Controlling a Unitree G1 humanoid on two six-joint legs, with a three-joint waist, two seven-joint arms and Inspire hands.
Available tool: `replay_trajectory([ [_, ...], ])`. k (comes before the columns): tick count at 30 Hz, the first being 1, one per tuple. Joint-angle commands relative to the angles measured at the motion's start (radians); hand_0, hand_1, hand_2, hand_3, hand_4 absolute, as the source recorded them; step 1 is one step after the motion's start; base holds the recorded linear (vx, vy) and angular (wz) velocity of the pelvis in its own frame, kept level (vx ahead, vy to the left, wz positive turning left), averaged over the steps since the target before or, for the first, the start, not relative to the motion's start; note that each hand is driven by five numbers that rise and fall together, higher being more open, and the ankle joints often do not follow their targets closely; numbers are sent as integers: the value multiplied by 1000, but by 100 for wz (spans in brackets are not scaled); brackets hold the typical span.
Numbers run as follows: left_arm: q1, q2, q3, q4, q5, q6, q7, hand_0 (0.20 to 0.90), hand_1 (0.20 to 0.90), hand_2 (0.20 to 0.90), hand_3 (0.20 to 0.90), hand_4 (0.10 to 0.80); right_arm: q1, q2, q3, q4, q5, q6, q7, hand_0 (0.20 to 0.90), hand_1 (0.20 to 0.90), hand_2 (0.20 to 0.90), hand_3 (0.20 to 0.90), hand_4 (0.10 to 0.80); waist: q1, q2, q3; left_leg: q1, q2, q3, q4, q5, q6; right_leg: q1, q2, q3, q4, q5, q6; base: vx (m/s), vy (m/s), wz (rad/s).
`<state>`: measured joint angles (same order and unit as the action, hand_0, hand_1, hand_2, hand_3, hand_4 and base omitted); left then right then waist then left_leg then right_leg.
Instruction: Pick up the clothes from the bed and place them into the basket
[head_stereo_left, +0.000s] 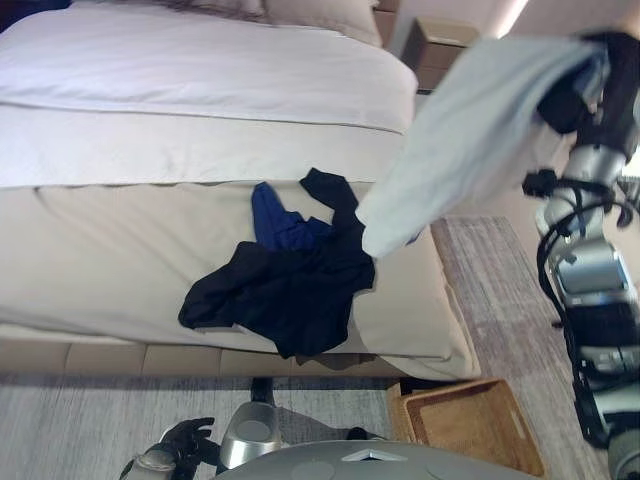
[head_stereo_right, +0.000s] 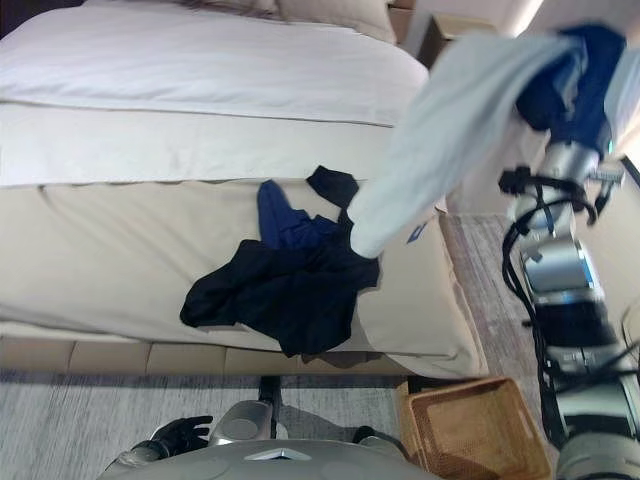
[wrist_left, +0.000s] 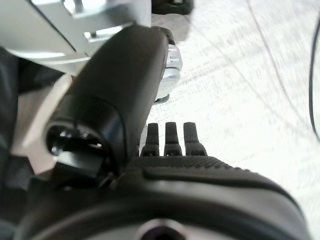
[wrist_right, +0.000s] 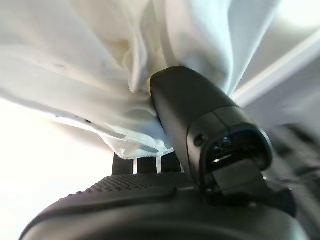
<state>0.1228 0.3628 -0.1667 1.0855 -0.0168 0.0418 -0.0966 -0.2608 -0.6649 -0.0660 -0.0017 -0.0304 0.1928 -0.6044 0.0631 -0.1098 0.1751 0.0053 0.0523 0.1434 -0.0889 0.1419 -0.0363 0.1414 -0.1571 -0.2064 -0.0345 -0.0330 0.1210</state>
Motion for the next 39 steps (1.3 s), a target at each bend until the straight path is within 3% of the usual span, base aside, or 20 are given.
replay_trajectory([
  [1,-80,-23,-51,13,14,-37,-15,900,900,900,900,800,21,-37,-65,-12,-42,-145,26,300,300,300,200,100,-59,55,-62,120,-16,40,2,-210,61,-60,75,18,65,-11,-20,-37,-220,-68],
  [5,-87,-15,-57,-10,-4,-34,-6,900,900,900,900,800,115,9,-42,55,-61,-170,74,300,300,300,200,100,-117,78,-49,122,-6,83,2,-199,55,-74,89,66,49,-2,-31,-45,-181,-57],
  [11,-141,-18,-67,-74,-46,-57,12,900,900,900,900,800,61,22,34,220,-108,-94,117,300,300,300,200,100,-153,125,1,95,-2,115,19,-177,39,-122,98,82,56,4,-54,-104,-158,-45],
  [14,-182,-24,-76,-111,-81,-70,20,900,900,900,900,800,7,3,64,321,-98,-52,118,300,300,300,200,100,-160,143,42,55,2,114,67,-180,24,-154,89,73,73,3,-67,-135,-104,-10],
  [21,-314,-37,-128,-147,-178,-121,28,900,900,900,900,800,-207,-95,158,602,-75,13,145,300,300,300,200,100,-181,235,165,-85,11,108,215,-196,-10,-294,43,63,153,-14,-95,-177,-40,-13],
  [22,-337,-34,-133,-145,-197,-126,28,900,900,900,900,800,-252,-110,177,663,-72,36,160,333,333,333,238,138,-183,246,178,-103,10,109,230,-201,-11,-321,38,64,164,-17,-98,-231,-14,-28],
  [23,-361,-28,-140,-146,-220,-132,27,900,900,900,900,800,-303,-123,207,752,-58,50,172,446,446,446,370,270,-183,259,195,-127,11,111,247,-201,-12,-352,35,66,175,-17,-102,-210,-42,-33],
  [24,-382,-24,-148,-152,-238,-131,28,900,900,900,900,800,-350,-131,234,828,-26,40,186,900,900,900,900,800,-182,272,212,-151,12,111,259,-192,-15,-381,33,66,185,-17,-107,-188,-50,-29],
  [30,-462,36,-185,-180,-274,-110,-8,900,900,900,900,800,-536,-160,361,1196,-55,196,323,900,900,900,900,800,-168,332,276,-224,-10,90,266,-194,-16,-498,31,84,235,-31,-112,-86,-60,-5],
  [33,-482,59,-192,-201,-288,-92,-25,900,900,900,900,800,-552,-165,345,1213,66,207,310,900,900,900,900,800,-168,346,294,-243,-21,80,268,-195,-13,-516,30,90,247,-29,-113,-51,-46,4],
  [36,-469,67,-189,-217,-299,-98,-39,900,900,900,900,800,-572,-177,322,1197,66,188,292,900,900,900,900,800,-175,365,315,-265,-29,87,259,-164,-11,-548,31,90,253,-7,-122,-52,29,8],
  [39,-449,74,-182,-238,-305,-89,-42,900,900,900,900,800,-543,-192,300,1147,85,151,279,900,900,900,900,800,-179,361,323,-254,-30,89,240,-161,-13,-536,34,93,239,-1,-119,19,50,3],
])
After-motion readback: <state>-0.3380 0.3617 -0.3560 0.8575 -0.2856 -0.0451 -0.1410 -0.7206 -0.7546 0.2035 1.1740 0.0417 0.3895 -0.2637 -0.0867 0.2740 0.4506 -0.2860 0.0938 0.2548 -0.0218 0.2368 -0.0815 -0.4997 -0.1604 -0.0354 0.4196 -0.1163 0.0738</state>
